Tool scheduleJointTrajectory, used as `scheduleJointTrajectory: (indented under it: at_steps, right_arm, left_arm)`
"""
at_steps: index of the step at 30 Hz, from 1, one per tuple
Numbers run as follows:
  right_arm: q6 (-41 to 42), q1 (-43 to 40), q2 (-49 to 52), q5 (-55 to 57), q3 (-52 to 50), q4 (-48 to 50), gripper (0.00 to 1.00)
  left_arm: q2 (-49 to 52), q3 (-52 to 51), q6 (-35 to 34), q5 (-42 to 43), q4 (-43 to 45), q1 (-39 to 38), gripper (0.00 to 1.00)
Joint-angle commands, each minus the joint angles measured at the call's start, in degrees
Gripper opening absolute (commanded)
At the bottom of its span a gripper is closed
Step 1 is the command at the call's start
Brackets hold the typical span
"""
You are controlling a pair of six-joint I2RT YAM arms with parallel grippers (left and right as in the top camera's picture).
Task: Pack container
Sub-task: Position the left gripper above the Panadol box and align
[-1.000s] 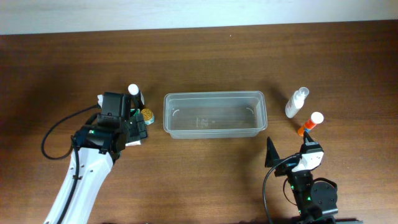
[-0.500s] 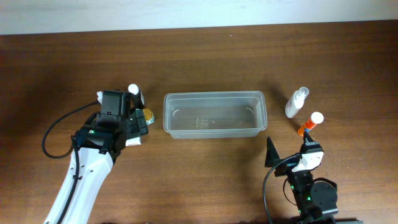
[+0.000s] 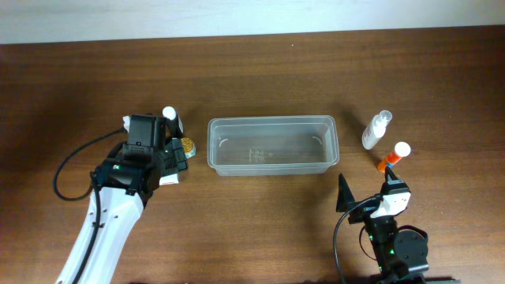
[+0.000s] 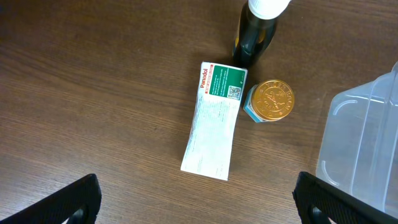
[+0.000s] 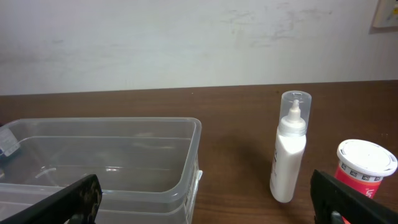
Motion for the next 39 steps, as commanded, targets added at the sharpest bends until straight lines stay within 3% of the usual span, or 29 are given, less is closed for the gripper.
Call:
scheduleJointTrajectory:
  at_steps: [1, 18, 29, 36, 39]
  right_arm:
    - [-0.46, -0.46, -0.44, -0.11, -0.26, -0.33, 0.98]
    - [-0.46, -0.46, -0.44, -0.11, -0.26, -0.33, 0.98]
    - [-0.46, -0.46, -0.44, -0.09, -0.26, -0.33, 0.98]
    - [-0.46, -0.46, -0.44, -0.11, -0.26, -0.33, 0.98]
    - [-0.46, -0.46, -0.44, -0.09, -0.26, -0.33, 0.98]
  left_arm:
    - [-0.33, 0.52, 0.26, -0.85, 0.15, -0.13, 1.0]
    - [-0.33, 0.52, 0.26, -2.93, 3.85, -0.13, 1.0]
    - [0.22, 0.48, 0.52, -3.85, 1.86, -0.13, 1.0]
    - [0.63, 0.48, 13.55, 1.36, 1.64, -0.13, 0.99]
    - [1.49, 0.48, 14.93, 1.84, 2.14, -0.11, 0.99]
